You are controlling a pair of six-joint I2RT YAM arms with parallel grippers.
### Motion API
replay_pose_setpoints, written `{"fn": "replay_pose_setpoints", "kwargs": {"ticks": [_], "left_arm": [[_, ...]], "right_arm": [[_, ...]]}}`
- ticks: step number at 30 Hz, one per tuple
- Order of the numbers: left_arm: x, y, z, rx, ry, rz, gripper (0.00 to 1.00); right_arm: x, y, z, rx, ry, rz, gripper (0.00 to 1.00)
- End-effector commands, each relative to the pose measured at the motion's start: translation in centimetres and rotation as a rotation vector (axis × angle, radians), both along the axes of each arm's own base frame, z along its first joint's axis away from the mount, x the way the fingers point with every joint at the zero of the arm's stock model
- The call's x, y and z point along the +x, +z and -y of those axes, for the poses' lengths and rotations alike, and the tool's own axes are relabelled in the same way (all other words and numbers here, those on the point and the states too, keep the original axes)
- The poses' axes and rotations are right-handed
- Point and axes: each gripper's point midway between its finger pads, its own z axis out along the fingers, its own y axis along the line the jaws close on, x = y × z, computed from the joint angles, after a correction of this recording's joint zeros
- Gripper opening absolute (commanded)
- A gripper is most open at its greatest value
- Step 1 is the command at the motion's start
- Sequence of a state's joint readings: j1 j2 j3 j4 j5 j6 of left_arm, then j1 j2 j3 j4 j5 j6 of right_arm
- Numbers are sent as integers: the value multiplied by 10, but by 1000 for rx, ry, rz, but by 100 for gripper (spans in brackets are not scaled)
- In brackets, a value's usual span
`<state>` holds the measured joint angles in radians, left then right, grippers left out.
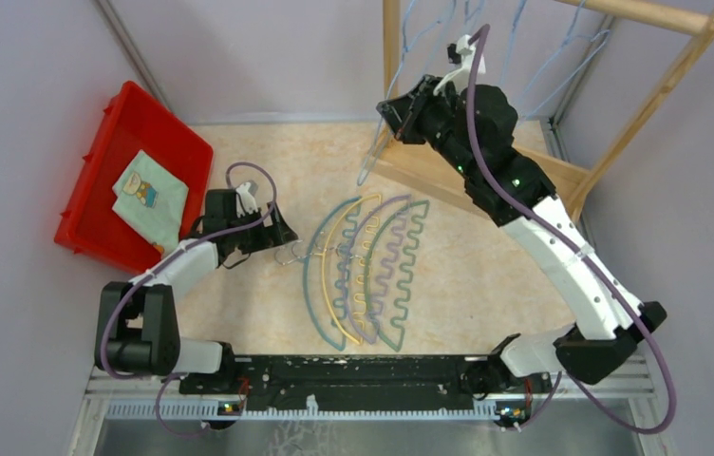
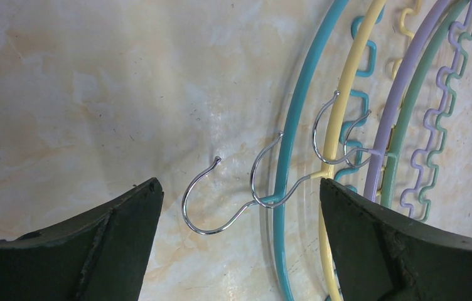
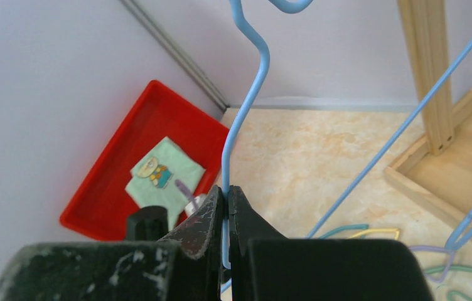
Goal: Organize the hangers
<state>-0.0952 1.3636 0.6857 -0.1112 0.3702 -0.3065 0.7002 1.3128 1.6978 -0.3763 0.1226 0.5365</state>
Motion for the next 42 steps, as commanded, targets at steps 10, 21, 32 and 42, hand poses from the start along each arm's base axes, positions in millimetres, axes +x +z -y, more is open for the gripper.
{"fn": "replay_pose_setpoints", "kwargs": {"ticks": [10,21,32,42], "left_arm": [[2,5,-2,3,-4,30,100],[4,5,-4,16,2,24,100],[1,5,-10,52,7,25,100],[0,3,-10,45,2,13,100]], "right_arm": [[80,49,9,55,35,148,0],[143,53,29,125,-35,134,0],[181,38,66,218,-153,54,0],[166,25,124,258,-295,29,0]]}}
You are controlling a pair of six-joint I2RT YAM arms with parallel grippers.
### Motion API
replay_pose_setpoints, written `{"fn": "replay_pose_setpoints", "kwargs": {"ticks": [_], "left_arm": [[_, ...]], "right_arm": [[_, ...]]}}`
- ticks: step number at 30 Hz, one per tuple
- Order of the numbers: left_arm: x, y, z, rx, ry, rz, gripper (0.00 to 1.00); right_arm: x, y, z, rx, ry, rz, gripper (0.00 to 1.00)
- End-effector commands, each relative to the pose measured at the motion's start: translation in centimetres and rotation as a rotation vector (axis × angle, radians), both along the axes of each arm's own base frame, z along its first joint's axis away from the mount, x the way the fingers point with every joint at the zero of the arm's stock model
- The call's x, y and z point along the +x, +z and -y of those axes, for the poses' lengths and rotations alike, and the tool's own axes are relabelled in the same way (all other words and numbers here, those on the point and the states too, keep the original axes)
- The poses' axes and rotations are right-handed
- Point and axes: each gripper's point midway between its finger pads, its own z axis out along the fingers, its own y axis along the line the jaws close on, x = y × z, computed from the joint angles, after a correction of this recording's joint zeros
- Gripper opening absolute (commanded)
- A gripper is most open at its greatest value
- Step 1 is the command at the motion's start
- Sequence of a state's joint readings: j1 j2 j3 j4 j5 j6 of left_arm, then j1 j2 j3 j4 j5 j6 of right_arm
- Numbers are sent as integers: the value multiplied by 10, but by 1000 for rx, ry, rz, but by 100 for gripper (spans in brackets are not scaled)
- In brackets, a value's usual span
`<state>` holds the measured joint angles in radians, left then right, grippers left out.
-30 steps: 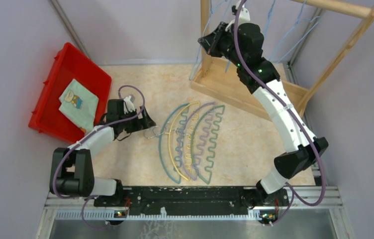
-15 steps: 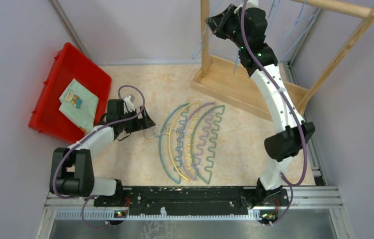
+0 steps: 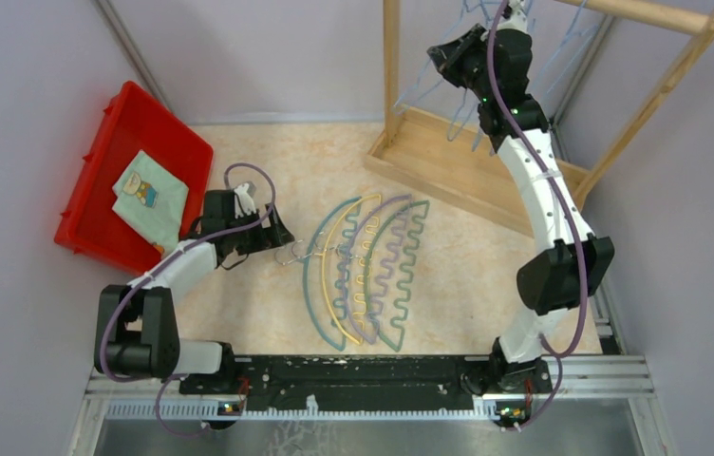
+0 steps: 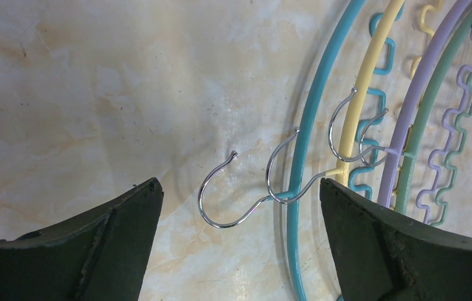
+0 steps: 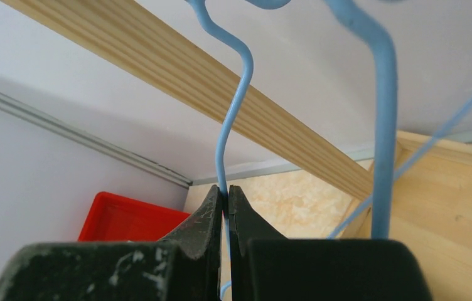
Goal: Organize the hangers
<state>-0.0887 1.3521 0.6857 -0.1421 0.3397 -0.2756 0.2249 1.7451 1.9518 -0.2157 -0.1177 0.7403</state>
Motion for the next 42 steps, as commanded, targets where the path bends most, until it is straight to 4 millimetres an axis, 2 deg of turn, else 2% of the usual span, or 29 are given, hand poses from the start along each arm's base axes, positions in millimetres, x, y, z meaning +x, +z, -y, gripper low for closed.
{"fn": "replay_pose_setpoints", "kwargs": {"ticks": [1,14,19,23,26,30,38,42], "left_arm": [[3,5,-1,-1,-6,17,100],[0,3,3,-17,-22,4,100],[-2,-1,5,-31,-26,-2,100],[-3,-3,6,-38,-32,-7,100],[-3,-1,7,-43,-32,-2,100],[-3,-1,8,-44,-36,-1,100],[-5,0,7,-43,-33,5,100],[-4,0,7,-41,-31,7,100]], "right_arm": [[-39,56,34,64,-92,132,0],[-103,55,109,43,-297,149,0],[-121,43,126,10,-344,118,0],[-126,25,137,-13,-364,61,0],[-127,19,139,-29,-356,42,0],[-128,23,137,-43,-340,60,0],[-122,45,123,-51,-259,138,0],[-122,63,121,-61,-244,187,0]]}}
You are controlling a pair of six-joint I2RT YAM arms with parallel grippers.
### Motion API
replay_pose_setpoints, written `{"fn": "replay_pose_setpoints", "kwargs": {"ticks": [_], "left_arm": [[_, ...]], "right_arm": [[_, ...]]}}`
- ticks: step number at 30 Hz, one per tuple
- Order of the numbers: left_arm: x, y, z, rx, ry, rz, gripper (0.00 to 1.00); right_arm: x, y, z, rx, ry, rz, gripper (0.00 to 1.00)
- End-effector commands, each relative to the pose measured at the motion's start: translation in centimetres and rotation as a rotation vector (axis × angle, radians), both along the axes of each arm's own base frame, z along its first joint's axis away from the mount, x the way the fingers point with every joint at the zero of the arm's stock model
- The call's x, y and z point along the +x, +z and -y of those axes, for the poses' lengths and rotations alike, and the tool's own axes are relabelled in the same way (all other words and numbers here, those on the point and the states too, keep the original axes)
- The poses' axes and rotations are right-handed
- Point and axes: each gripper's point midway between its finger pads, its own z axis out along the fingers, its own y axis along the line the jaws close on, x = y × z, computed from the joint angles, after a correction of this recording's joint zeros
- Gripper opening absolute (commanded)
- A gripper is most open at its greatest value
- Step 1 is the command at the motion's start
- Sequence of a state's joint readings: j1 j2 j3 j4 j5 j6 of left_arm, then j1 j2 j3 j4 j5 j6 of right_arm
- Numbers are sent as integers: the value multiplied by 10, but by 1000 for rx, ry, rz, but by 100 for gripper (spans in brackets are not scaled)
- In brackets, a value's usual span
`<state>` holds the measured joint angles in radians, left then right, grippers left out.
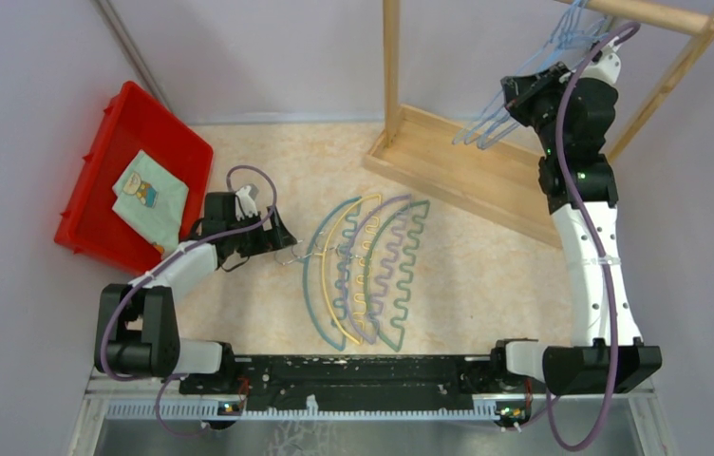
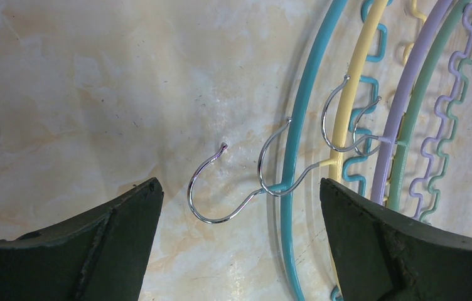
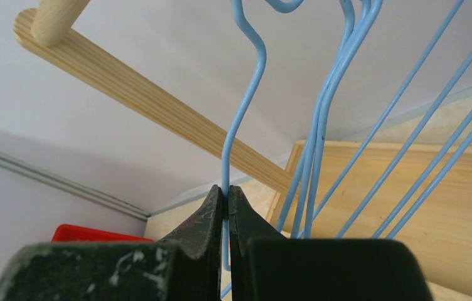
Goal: Organize the hangers
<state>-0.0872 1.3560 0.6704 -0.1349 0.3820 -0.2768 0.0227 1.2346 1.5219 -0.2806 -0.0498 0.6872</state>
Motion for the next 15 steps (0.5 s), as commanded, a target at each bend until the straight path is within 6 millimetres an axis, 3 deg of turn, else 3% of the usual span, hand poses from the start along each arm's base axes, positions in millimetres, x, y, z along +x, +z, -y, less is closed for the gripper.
{"fn": "replay_pose_setpoints", "kwargs": {"ticks": [1,7,15], "left_arm": [[2,4,1,-10,-4,22,100],[3,3,0,-7,-2,21,100],[4,2,-2,4,0,17,100]], "right_arm": [[-8,60,-3,-34,30,174,0],[-2,74,-7,-41,53,199,0],[25,61,-12,-23,85,143,0]]}}
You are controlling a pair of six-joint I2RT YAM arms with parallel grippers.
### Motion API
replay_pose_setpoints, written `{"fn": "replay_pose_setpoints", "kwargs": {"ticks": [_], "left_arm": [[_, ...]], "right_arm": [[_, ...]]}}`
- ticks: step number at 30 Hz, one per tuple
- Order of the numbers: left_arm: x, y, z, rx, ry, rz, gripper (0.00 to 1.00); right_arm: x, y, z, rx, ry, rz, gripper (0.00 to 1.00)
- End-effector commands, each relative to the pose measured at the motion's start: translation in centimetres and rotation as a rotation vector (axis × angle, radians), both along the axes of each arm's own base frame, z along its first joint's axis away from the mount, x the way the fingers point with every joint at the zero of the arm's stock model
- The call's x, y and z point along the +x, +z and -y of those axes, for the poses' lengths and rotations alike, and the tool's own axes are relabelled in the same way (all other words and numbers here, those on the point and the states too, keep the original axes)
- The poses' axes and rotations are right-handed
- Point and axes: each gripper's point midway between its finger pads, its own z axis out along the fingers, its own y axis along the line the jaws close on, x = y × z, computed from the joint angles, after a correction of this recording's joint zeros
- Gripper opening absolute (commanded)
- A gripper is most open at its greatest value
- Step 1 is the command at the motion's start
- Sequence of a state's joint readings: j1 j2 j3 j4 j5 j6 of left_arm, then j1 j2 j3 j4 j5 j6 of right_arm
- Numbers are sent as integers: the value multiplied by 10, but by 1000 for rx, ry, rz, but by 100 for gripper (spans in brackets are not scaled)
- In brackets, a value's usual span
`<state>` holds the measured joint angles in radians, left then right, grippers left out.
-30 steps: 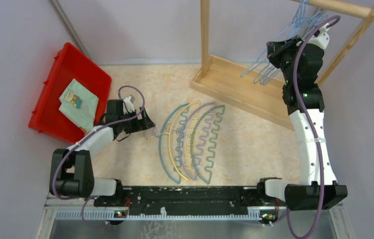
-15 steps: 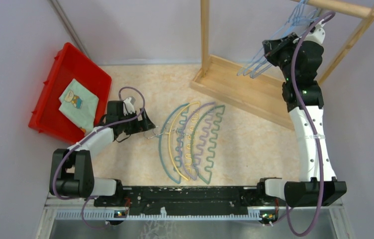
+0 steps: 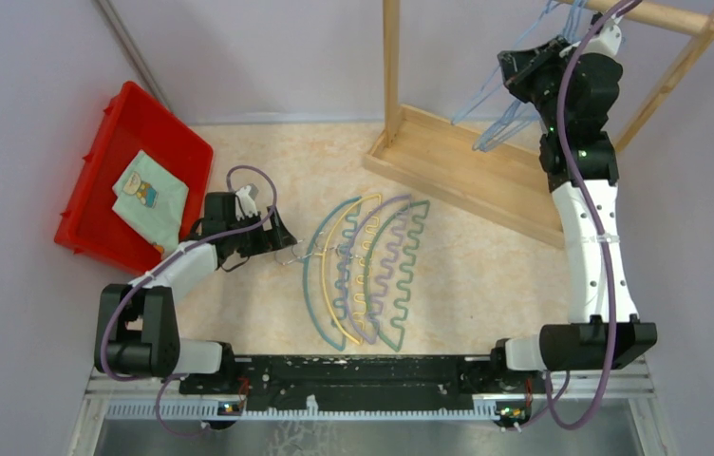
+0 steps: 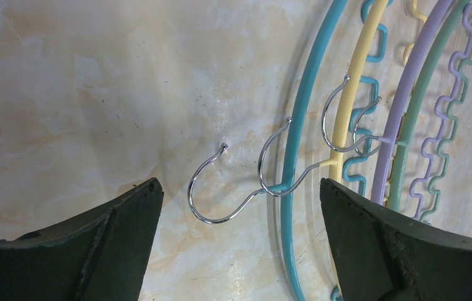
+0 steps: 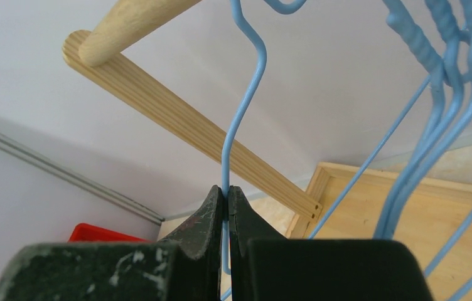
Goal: Organize the hangers
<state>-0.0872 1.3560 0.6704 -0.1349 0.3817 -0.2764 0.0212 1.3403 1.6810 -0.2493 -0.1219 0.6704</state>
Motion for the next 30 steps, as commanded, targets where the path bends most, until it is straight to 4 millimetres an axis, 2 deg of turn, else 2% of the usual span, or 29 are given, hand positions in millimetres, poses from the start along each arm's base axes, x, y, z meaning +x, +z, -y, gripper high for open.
{"fn": "replay_pose_setpoints", "kwargs": {"ticks": [1,6,10,16,24,30], "left_arm": [[4,2,-2,7,2,17,100],[4,1,-3,14,5,15,100],[4,1,-5,24,12,13,100],[3,-1,-5,21,13,8,100],[4,-6,-2,8,4,-8,100],[3,-8,-2,7,2,-15,100]], "right_arm": [[13,15,-1,-4,17,35,0],[26,4,2,12,-7,-2,0],[24,-7,15,43,-82,-21,0],[1,-9,38,49,-202,-17,0],[-33,-20,72,41,-341,-40,0],[-46,-31,93,25,-409,-72,0]]}}
